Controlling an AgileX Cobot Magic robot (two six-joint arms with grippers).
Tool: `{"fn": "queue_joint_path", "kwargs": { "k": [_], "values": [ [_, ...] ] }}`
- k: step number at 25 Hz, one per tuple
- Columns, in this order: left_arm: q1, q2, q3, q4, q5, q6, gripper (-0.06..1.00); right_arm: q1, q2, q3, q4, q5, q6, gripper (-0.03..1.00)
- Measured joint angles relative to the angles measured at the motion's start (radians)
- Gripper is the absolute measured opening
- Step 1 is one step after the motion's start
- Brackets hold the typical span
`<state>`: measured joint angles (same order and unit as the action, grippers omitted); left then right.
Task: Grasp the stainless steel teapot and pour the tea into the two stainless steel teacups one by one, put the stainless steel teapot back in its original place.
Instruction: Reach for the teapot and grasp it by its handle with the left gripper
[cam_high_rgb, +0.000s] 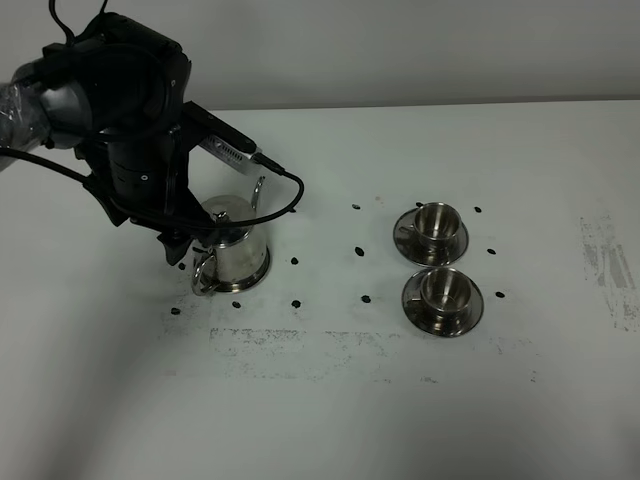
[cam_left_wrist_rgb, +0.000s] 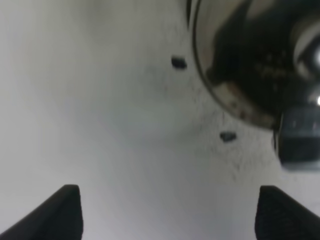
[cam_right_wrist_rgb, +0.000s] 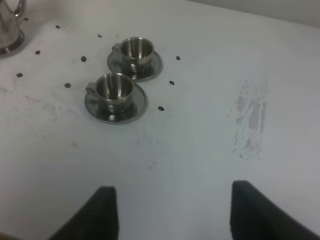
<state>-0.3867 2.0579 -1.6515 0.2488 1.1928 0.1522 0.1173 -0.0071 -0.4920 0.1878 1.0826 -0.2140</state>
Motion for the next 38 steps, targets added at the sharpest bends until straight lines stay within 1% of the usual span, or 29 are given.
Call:
{"fn": "queue_joint_path", "kwargs": {
  "k": [4, 7, 9, 12, 15, 18, 20, 24, 28, 38],
  "values": [
    [-0.001, -0.061, 0.000, -0.013, 0.000, -0.029, 0.68, 0.000, 0.000, 0.000, 0.000, 0.000, 0.000, 0.48],
    [-0.013, -0.097, 0.000, -0.077, 0.000, -0.036, 0.68, 0.000, 0.000, 0.000, 0.000, 0.000, 0.000, 0.48],
    [-0.036, -0.101, 0.000, -0.129, 0.000, -0.052, 0.68, 0.000, 0.000, 0.000, 0.000, 0.000, 0.000, 0.48],
    [-0.069, -0.100, 0.020, -0.151, -0.012, -0.100, 0.68, 0.000, 0.000, 0.000, 0.000, 0.000, 0.000, 0.48],
    [-0.075, -0.098, 0.045, -0.151, -0.030, -0.152, 0.68, 0.000, 0.000, 0.000, 0.000, 0.000, 0.000, 0.48],
    [-0.079, -0.089, 0.064, -0.125, -0.035, -0.206, 0.68, 0.000, 0.000, 0.000, 0.000, 0.000, 0.000, 0.48],
    [-0.080, -0.079, 0.081, -0.106, -0.057, -0.231, 0.68, 0.000, 0.000, 0.000, 0.000, 0.000, 0.000, 0.48],
    [-0.080, -0.056, 0.118, -0.103, -0.119, -0.246, 0.68, 0.000, 0.000, 0.000, 0.000, 0.000, -0.001, 0.48],
    [-0.080, -0.037, 0.127, -0.105, -0.171, -0.264, 0.68, 0.000, 0.000, 0.000, 0.000, 0.000, -0.001, 0.48],
    [-0.080, 0.014, 0.127, -0.104, -0.210, -0.268, 0.68, 0.000, 0.000, 0.000, 0.000, 0.000, -0.001, 0.48]
  ]
}}
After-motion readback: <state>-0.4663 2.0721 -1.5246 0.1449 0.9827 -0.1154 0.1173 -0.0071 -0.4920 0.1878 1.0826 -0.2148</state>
